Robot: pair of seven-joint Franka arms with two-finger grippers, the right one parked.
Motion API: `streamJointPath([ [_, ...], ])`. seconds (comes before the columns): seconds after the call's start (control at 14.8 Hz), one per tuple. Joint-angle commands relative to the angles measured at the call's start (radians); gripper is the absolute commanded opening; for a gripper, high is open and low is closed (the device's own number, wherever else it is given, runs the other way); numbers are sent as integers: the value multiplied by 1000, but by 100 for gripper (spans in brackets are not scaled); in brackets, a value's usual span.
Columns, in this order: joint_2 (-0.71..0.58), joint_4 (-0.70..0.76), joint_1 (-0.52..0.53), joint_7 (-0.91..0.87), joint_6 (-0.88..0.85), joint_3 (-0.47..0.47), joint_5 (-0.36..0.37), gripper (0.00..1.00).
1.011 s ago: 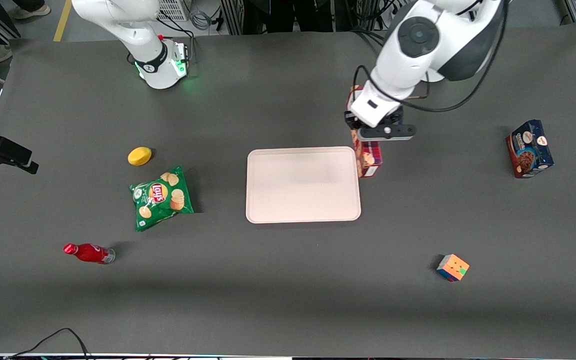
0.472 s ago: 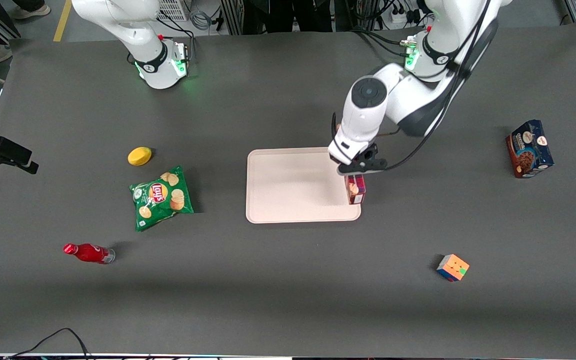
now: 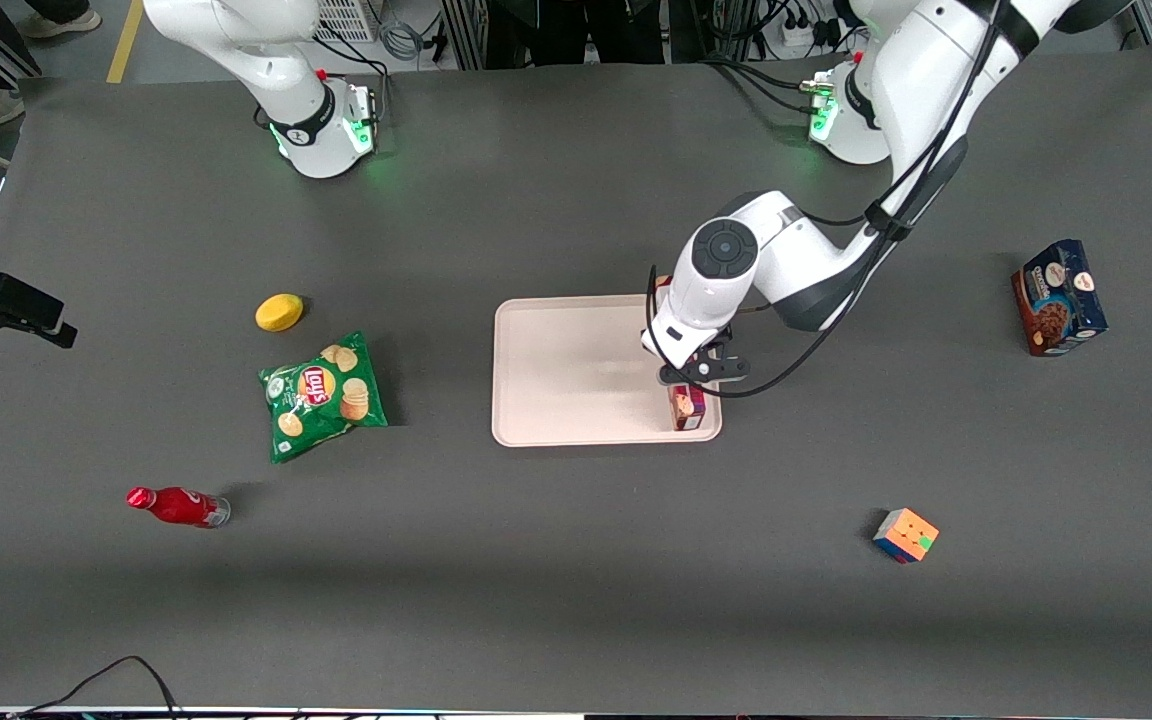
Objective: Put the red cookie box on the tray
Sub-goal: 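Carry the red box over the white tray with the left gripper, then lower the red box onto the tray and lay it down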
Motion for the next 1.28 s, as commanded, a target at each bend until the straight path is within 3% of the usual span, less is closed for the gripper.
streamJointPath([
  [0.0,50,52,-11,-32,-13,-5,55,0],
  [0.34,82,57,-11,-52,-11,-3,102,0],
  [0.67,85,46,-10,-52,-14,3,104,0],
  [0.81,93,45,-10,-52,-14,6,104,14],
  [0.88,98,45,-10,-52,-14,6,104,32],
  [0.94,101,45,-10,-52,-13,7,104,70],
  [1.01,104,45,-10,-52,-11,7,104,88],
  [1.08,104,46,-10,-52,-11,9,104,98],
  [1.21,104,46,-8,-52,-11,9,104,100],
])
